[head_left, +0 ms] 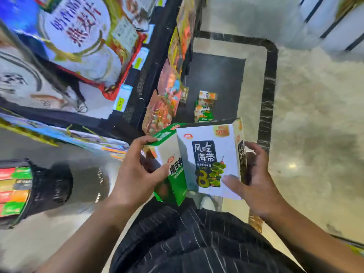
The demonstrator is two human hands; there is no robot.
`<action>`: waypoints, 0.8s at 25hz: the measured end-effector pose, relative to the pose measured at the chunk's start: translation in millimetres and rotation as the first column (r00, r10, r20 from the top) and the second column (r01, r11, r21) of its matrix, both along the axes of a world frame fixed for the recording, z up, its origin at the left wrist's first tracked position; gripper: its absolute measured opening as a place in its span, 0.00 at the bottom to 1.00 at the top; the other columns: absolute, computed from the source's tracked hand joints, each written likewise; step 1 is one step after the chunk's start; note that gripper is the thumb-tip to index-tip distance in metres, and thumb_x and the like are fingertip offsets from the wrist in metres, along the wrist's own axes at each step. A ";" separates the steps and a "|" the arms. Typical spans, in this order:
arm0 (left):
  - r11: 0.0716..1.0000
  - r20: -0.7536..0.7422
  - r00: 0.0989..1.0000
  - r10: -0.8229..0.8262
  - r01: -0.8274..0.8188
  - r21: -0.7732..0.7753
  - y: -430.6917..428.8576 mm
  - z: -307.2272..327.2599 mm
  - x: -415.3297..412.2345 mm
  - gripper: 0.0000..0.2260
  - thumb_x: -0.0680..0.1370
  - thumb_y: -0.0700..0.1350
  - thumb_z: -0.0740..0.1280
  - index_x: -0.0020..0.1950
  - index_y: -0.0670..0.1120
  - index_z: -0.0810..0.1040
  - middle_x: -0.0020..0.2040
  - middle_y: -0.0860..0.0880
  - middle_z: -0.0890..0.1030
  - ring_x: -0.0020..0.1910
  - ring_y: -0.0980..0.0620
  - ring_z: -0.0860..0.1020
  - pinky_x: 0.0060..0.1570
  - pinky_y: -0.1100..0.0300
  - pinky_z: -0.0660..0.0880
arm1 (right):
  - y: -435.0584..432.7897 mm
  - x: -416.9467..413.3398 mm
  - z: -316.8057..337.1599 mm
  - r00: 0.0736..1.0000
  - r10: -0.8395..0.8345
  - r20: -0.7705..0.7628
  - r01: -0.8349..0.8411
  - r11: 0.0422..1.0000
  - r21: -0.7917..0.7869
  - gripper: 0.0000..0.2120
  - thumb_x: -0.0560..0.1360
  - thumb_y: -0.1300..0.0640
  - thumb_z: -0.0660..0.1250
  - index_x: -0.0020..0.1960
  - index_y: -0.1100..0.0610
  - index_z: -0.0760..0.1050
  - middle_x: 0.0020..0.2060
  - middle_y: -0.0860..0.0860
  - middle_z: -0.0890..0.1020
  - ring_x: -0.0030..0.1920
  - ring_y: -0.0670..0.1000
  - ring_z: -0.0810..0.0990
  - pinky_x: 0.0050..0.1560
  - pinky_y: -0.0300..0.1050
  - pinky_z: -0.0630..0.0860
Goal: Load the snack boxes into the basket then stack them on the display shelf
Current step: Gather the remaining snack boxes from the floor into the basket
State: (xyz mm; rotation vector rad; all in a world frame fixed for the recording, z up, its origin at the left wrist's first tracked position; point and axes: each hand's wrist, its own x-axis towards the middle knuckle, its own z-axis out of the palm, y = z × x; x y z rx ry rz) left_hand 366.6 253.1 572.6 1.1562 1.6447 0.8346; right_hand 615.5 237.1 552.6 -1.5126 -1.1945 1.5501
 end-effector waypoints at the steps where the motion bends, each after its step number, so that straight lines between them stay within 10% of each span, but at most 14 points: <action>1: 0.998 0.007 0.998 0.058 -0.058 0.018 -16.5 5.6 -0.2 0.22 0.71 0.34 0.74 0.53 0.57 0.71 0.30 0.52 0.78 0.26 0.60 0.75 0.28 0.70 0.72 | -0.8 -2.8 6.1 1.000 0.012 0.010 -0.012 1.000 0.016 0.36 0.61 0.47 0.75 0.60 0.32 0.58 0.60 0.44 0.76 0.58 0.43 0.79 0.60 0.47 0.77; 15: 0.744 0.092 0.758 0.646 -0.652 0.149 -241.8 53.3 -102.8 0.24 0.71 0.29 0.73 0.53 0.55 0.71 0.38 0.62 0.82 0.33 0.62 0.78 0.36 0.65 0.78 | -58.8 -163.8 57.7 0.838 0.530 0.126 -0.543 0.834 0.099 0.34 0.57 0.38 0.75 0.59 0.30 0.65 0.53 0.33 0.80 0.57 0.40 0.79 0.64 0.53 0.74; 20: 0.657 0.075 0.667 0.742 -0.744 0.120 -349.3 55.3 -184.1 0.22 0.65 0.43 0.70 0.53 0.63 0.72 0.46 0.59 0.82 0.39 0.60 0.80 0.41 0.60 0.81 | -119.0 -271.8 58.8 0.791 0.583 0.188 -0.611 0.774 0.170 0.31 0.69 0.55 0.77 0.66 0.46 0.64 0.50 0.36 0.77 0.49 0.31 0.77 0.47 0.26 0.72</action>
